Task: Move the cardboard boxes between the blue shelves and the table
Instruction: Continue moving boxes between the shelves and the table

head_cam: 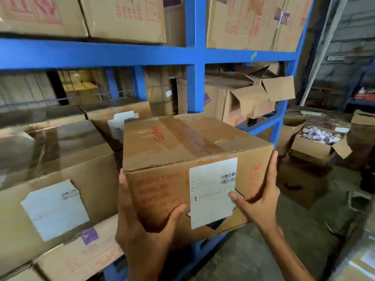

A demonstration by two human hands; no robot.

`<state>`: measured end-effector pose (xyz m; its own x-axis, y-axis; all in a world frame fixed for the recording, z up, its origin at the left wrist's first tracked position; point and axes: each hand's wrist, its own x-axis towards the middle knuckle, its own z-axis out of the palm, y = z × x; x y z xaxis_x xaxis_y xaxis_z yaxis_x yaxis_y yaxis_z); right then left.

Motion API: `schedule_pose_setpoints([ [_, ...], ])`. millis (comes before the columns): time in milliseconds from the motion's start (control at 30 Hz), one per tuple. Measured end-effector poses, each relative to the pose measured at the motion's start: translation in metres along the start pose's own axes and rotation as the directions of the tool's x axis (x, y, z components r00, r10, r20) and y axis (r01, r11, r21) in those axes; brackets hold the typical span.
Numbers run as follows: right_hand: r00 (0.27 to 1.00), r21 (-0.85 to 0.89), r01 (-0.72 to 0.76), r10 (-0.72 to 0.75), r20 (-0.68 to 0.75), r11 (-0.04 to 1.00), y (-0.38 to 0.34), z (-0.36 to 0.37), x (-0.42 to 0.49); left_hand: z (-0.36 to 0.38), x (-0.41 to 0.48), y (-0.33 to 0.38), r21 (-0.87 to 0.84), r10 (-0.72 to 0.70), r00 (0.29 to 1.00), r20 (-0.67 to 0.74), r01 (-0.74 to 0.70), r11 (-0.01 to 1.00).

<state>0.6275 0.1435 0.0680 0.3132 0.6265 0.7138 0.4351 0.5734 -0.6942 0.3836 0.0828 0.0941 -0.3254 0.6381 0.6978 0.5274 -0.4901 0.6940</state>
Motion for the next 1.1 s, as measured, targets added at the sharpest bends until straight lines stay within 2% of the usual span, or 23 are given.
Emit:
schedule_pose_setpoints([
  [100, 0.999, 0.055, 0.003, -0.005, 0.039, 0.998, 0.017, 0.002, 0.014, 0.016, -0.008, 0.008, 0.025, -0.046, 0.996, -0.073, 0.048, 0.999],
  [300, 0.985, 0.160, 0.046, -0.071, 0.156, 0.986, 0.049, 0.016, 0.040, 0.039, -0.007, 0.003, 0.184, 0.026, 0.980, -0.199, 0.011, 0.983],
  [400, 0.972, 0.207, 0.010, -0.058, 0.226, 0.978, 0.062, 0.027, 0.054, 0.050, -0.001, -0.003, 0.218, 0.054, 0.967, -0.247, 0.001, 0.976],
  [633, 0.976, 0.271, -0.003, -0.056, 0.212, 0.963, 0.078, 0.054, 0.083, 0.071, 0.016, -0.013, 0.268, 0.102, 0.952, -0.289, -0.022, 0.963],
  [767, 0.957, 0.342, -0.009, -0.091, 0.276, 0.940, 0.087, 0.073, 0.096, 0.078, 0.031, -0.025, 0.311, 0.103, 0.950, -0.295, -0.006, 0.950],
  [900, 0.964, 0.302, 0.048, -0.124, 0.237, 0.952, 0.095, 0.099, 0.109, 0.086, 0.053, -0.050, 0.412, 0.161, 0.930, -0.329, -0.012, 0.911],
  [1100, 0.955, 0.263, 0.107, -0.172, 0.240, 0.959, 0.108, 0.154, 0.147, 0.094, 0.099, -0.089, 0.448, 0.136, 0.913, -0.385, 0.056, 0.892],
])
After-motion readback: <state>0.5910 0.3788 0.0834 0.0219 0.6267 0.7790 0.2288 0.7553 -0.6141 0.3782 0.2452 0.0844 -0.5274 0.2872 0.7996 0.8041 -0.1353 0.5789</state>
